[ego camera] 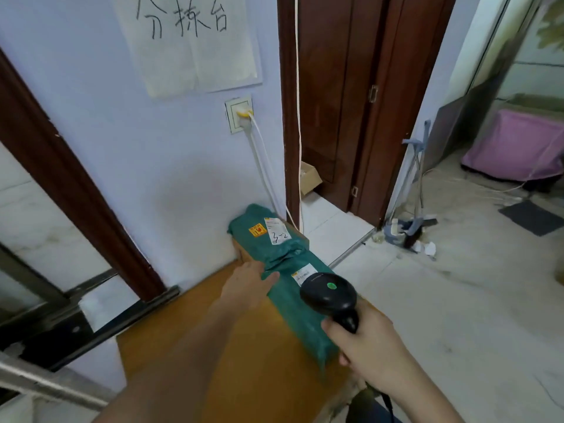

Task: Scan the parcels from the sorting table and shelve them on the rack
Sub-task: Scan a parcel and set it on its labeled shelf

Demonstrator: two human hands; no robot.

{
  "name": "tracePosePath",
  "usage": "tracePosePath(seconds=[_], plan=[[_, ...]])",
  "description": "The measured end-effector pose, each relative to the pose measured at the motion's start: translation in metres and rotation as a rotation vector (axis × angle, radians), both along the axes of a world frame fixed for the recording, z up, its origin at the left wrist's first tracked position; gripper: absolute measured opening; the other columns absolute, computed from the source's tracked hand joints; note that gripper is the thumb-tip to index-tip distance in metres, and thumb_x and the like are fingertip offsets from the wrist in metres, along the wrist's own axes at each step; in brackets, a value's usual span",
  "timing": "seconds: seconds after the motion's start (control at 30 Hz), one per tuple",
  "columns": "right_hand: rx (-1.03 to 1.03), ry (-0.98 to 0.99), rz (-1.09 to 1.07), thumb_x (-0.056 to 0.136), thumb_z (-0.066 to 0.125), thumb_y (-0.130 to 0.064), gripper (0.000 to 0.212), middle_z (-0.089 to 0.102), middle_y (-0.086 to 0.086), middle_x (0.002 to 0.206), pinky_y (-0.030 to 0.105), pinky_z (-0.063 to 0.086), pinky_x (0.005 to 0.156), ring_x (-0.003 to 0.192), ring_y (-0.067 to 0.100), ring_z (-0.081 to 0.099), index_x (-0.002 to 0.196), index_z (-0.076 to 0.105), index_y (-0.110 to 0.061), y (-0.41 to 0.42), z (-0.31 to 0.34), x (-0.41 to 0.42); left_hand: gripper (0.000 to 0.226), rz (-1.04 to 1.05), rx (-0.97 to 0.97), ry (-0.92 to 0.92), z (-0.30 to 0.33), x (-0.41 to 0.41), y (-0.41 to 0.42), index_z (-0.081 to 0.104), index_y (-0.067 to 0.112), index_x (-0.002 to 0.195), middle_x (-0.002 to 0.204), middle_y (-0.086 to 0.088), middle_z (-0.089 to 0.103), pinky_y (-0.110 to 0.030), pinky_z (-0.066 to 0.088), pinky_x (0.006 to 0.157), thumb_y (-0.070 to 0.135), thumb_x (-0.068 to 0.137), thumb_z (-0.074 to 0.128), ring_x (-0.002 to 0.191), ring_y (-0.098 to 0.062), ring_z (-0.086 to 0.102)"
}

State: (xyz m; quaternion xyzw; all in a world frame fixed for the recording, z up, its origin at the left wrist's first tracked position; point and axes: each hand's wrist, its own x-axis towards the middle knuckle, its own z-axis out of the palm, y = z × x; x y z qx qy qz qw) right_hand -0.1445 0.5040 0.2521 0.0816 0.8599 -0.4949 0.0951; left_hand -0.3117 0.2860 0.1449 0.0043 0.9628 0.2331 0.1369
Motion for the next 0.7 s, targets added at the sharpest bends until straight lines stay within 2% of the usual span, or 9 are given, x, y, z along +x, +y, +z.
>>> tracePosePath(seconds=[0.07,0.13,0.27,0.4,0.47,0.57,0.63,0.7], plan=[[0.033,-0.023,0.049,0.094,0.063,-0.031,0.009,0.064,-0.001,0.063,0.013,0.044,0.046,0.043,0.002,0.061,0.093,0.056,-0.025,0.008,-0.002,-0.032,0.053,0.046,0.020,-0.017,-0.008,-0.021,0.009,0.063,0.022,0.125,0.125,0.000,0.066,-0.044,0.053,0.099,0.067,0.100,0.049,0.113,-0.024,0.062],[0.025,-0.037,0.070,0.094,0.063,-0.031,0.011,0.063,-0.001,0.064,0.013,0.043,0.045,0.042,0.001,0.060,0.090,0.056,-0.023,0.012,-0.006,-0.061,0.052,0.137,0.106,-0.041,-0.019,-0.040,0.016,0.061,0.022,0.127,0.124,0.000,0.066,-0.045,0.054,0.099,0.064,0.099,0.054,0.113,-0.024,0.064],[-0.033,-0.089,0.117,0.095,0.063,-0.029,0.007,0.064,0.000,0.067,0.020,0.048,0.050,0.049,0.007,0.064,0.093,0.056,-0.027,0.013,-0.017,-0.106,0.079,0.421,0.414,-0.115,-0.063,-0.083,0.020,0.054,0.025,0.139,0.135,0.002,0.066,-0.049,0.057,0.102,0.076,0.079,0.062,0.117,-0.022,0.067],[-0.063,-0.155,0.124,0.095,0.062,-0.028,0.008,0.066,0.001,0.070,0.017,0.049,0.050,0.053,0.009,0.065,0.097,0.055,-0.029,0.015,-0.033,-0.140,0.083,0.774,0.707,-0.196,-0.083,-0.114,0.031,0.046,0.008,0.146,0.136,-0.009,0.063,-0.047,0.057,0.100,0.062,0.089,0.074,0.118,-0.030,0.067],[-0.059,-0.175,0.131,0.094,0.064,-0.029,0.009,0.065,-0.001,0.064,0.015,0.049,0.050,0.049,0.007,0.064,0.099,0.056,-0.028,0.018,-0.044,-0.151,0.091,0.905,0.796,-0.240,-0.095,-0.128,0.032,0.047,0.004,0.143,0.131,-0.012,0.064,-0.047,0.058,0.095,0.067,0.084,0.076,0.112,-0.032,0.067],[-0.053,-0.228,0.146,0.094,0.064,-0.029,0.009,0.065,0.001,0.062,0.011,0.044,0.046,0.043,0.003,0.060,0.096,0.055,-0.025,0.023,-0.056,-0.164,0.106,0.998,0.885,-0.290,-0.113,-0.151,0.027,0.052,0.004,0.140,0.124,-0.011,0.068,-0.043,0.058,0.082,0.078,0.070,0.080,0.103,-0.030,0.069],[-0.052,-0.254,0.134,0.093,0.065,-0.027,0.009,0.065,0.002,0.061,0.012,0.045,0.046,0.042,0.003,0.060,0.093,0.056,-0.023,0.027,-0.062,-0.171,0.114,1.019,0.910,-0.310,-0.125,-0.163,0.024,0.057,0.006,0.139,0.121,-0.010,0.071,-0.045,0.060,0.088,0.083,0.059,0.083,0.103,-0.030,0.070],[-0.066,-0.282,0.105,0.093,0.066,-0.027,0.009,0.065,0.001,0.061,0.012,0.046,0.046,0.042,0.003,0.060,0.093,0.057,-0.024,0.031,-0.069,-0.177,0.113,1.033,0.872,-0.319,-0.131,-0.171,0.022,0.059,0.006,0.137,0.123,-0.011,0.070,-0.047,0.059,0.094,0.082,0.057,0.084,0.106,-0.031,0.069]])
